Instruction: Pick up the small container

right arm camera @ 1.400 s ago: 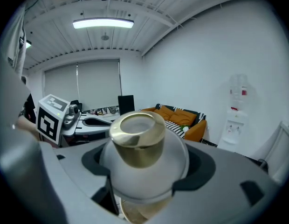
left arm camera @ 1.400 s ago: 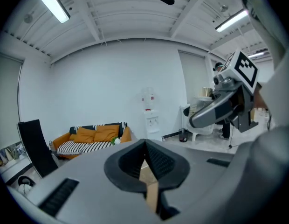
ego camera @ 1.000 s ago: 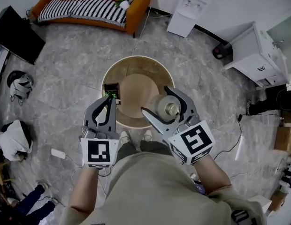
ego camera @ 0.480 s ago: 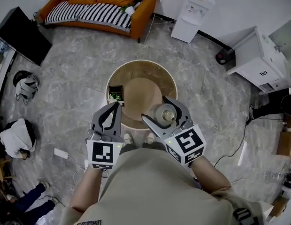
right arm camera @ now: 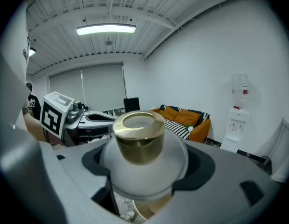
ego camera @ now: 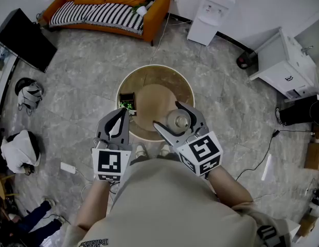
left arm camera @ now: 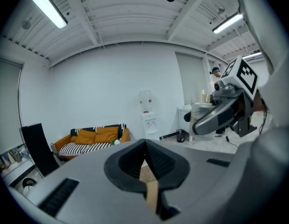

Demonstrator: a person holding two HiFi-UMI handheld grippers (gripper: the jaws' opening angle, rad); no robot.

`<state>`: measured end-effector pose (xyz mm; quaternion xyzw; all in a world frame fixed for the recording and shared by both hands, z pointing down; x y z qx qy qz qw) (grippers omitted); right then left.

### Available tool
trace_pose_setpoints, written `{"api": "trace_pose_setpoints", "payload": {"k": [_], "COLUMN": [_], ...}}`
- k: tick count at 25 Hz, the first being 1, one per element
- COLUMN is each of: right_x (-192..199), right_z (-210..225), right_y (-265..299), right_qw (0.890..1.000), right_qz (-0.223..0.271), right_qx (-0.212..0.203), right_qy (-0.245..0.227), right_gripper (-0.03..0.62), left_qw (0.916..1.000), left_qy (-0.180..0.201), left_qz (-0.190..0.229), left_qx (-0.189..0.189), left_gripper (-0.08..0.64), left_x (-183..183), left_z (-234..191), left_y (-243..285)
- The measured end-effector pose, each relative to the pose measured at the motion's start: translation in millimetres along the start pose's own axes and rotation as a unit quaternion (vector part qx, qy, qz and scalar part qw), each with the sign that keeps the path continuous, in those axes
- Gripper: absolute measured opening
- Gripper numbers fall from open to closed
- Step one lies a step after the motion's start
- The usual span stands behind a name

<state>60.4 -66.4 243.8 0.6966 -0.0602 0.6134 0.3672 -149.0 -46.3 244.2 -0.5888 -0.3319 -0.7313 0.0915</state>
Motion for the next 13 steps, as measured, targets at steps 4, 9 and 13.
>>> {"api": "trace_pose_setpoints", "payload": {"k": [4, 9, 13], "right_x": [-3, -5, -5], "right_z": [6, 6, 4], "right_y": [1, 5, 9], "right_qw": [1.0, 1.0, 1.0], "right_qz": [0.0, -0.001, 0.002], "right_qx": [0.005, 0.005, 0.004], "right_qy": [0.0, -0.002, -0.004], "right_gripper": [0.325, 0.325, 0.325], "left_qw": [0.9999, 0.9999, 0.9999], "left_qy": [-0.013, -0.012, -0.008], "left_qz": [0.004, 0.008, 0.009], "left_qx": [0.002, 0.003, 0.001], "left_gripper": [0.006, 0.006, 0.006], "left_x": [-2, -5, -4], "left_z": [-3, -7, -11], "left_y": [4, 5, 6]}}
Point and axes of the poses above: the fingertips, and each gripper's own axes: y forward along the fingers, z to its right, x out of its underside, the point moved 10 cm from there along -y, backward along the fingers, and after that the axes turned 10 degrees about x, right-handed, at the moved point
